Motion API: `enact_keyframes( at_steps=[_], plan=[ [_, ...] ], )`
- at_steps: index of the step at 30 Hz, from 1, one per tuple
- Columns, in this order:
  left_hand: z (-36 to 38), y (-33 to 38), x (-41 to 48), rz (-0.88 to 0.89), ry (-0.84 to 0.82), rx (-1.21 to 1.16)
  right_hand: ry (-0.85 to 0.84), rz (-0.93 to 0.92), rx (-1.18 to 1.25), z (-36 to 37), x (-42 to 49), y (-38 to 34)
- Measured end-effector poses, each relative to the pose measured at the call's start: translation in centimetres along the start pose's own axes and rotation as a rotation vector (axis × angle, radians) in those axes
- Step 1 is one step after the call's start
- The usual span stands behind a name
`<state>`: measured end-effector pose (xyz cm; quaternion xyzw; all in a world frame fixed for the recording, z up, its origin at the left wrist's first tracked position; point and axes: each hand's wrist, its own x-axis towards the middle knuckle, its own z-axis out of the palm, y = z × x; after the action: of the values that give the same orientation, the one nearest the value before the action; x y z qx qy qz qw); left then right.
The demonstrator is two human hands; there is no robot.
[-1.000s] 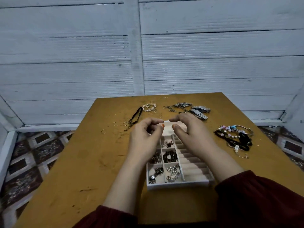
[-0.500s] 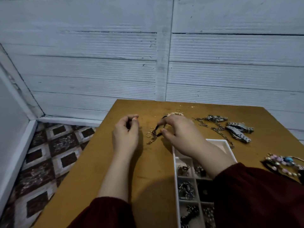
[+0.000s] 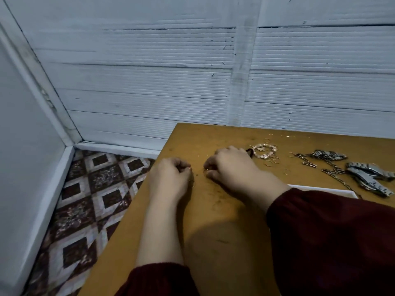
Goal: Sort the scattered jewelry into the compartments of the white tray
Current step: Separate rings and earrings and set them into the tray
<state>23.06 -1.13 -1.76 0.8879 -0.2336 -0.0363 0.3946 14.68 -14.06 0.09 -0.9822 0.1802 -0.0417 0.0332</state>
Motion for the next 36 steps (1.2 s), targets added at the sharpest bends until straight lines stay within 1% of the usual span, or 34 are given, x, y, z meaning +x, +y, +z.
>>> enact_keyframes(
  at_steps=[6, 11, 13, 25, 28, 32, 36],
  plan=[
    [-0.1, 0.1, -0.2, -0.066, -0.075, 0.040, -0.007, 0.049, 0.005, 0.2, 1.3, -0.4],
    [-0.6, 0.2, -0.3, -0.056, -0.132, 0.070, -0.138, 0.124, 0.038, 0.3, 2.3, -0.6],
    [-0.7, 0.2, -0.4, -0.058, -0.160, 0.083, -0.155, 0.138, 0.057, 0.2, 2.5, -0.5],
    [-0.4, 0.1, -0.3, -0.084, -0.179, 0.088, -0.042, 0.113, 0.128, 0.4, 1.5, -0.5],
    [-0.1, 0.2, -0.3, -0.115, -0.196, 0.094, -0.027, 0.112, 0.130, 0.4, 1.4, -0.5],
    [-0.1, 0.4, -0.4, -0.166, -0.194, 0.176, -0.020, 0.115, 0.139, 0.6, 1.4, -0.5],
    [0.0, 0.4, -0.3, -0.224, -0.219, 0.145, -0.035, 0.129, 0.164, 0.7, 1.4, -0.5]
  ],
)
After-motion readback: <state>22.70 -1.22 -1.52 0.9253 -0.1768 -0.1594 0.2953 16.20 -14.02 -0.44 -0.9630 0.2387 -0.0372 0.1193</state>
